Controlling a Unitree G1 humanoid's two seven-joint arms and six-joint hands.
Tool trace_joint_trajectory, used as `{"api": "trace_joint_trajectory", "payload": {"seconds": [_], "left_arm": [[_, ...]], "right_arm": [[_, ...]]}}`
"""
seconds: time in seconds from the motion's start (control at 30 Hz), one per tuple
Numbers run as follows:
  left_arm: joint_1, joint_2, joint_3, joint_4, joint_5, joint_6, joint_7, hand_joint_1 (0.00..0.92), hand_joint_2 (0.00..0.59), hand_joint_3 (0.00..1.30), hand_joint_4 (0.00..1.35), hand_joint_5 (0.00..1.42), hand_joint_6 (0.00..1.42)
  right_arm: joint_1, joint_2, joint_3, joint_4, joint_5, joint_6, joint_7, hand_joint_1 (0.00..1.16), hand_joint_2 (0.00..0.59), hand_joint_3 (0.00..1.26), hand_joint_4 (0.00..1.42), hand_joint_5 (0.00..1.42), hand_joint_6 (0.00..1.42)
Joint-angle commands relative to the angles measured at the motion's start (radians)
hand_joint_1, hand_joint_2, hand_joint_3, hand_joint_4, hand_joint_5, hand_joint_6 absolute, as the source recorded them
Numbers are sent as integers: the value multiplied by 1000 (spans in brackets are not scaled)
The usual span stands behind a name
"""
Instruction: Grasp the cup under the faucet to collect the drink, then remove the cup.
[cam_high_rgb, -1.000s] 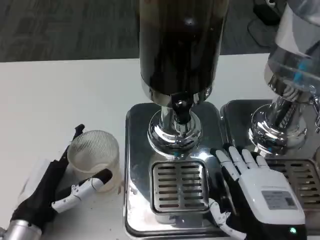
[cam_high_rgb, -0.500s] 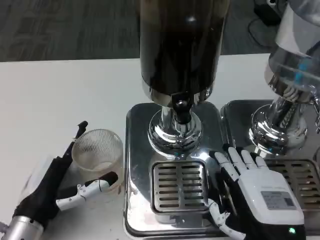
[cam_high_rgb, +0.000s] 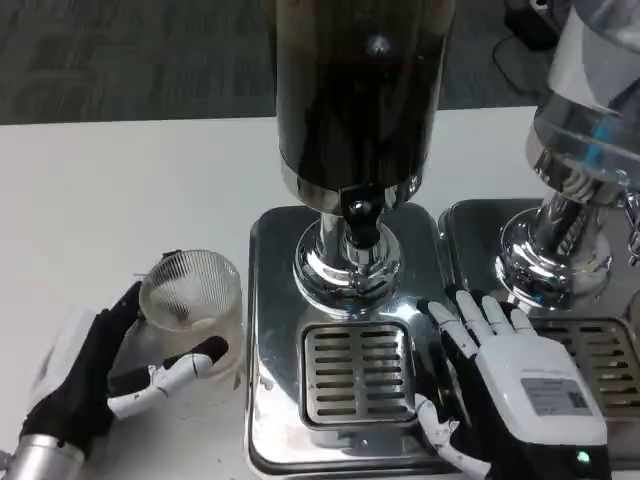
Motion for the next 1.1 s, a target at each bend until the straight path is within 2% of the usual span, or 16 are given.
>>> {"api": "trace_joint_trajectory", "payload": {"seconds": [0.03,0.23,0.57,1.1], "left_arm": [[22,-1,-5,-3,35,-4,46,536,124,187,205,427,319],[39,-1,3,-28,74,-14,132,534,136,215,226,446,337],[84,-6,12,-125,192,-19,344,535,147,250,251,481,359],[62,-5,-3,-126,214,-20,350,532,156,262,259,495,383]], "right_arm": [[-13,0,-4,10,14,0,-6,364,525,114,0,0,0],[-15,-5,-4,7,14,1,-2,364,525,114,0,0,0],[-5,-17,-9,-4,20,-3,2,364,525,114,0,0,0],[-8,-7,-10,1,20,2,-7,364,524,114,0,0,0]]}}
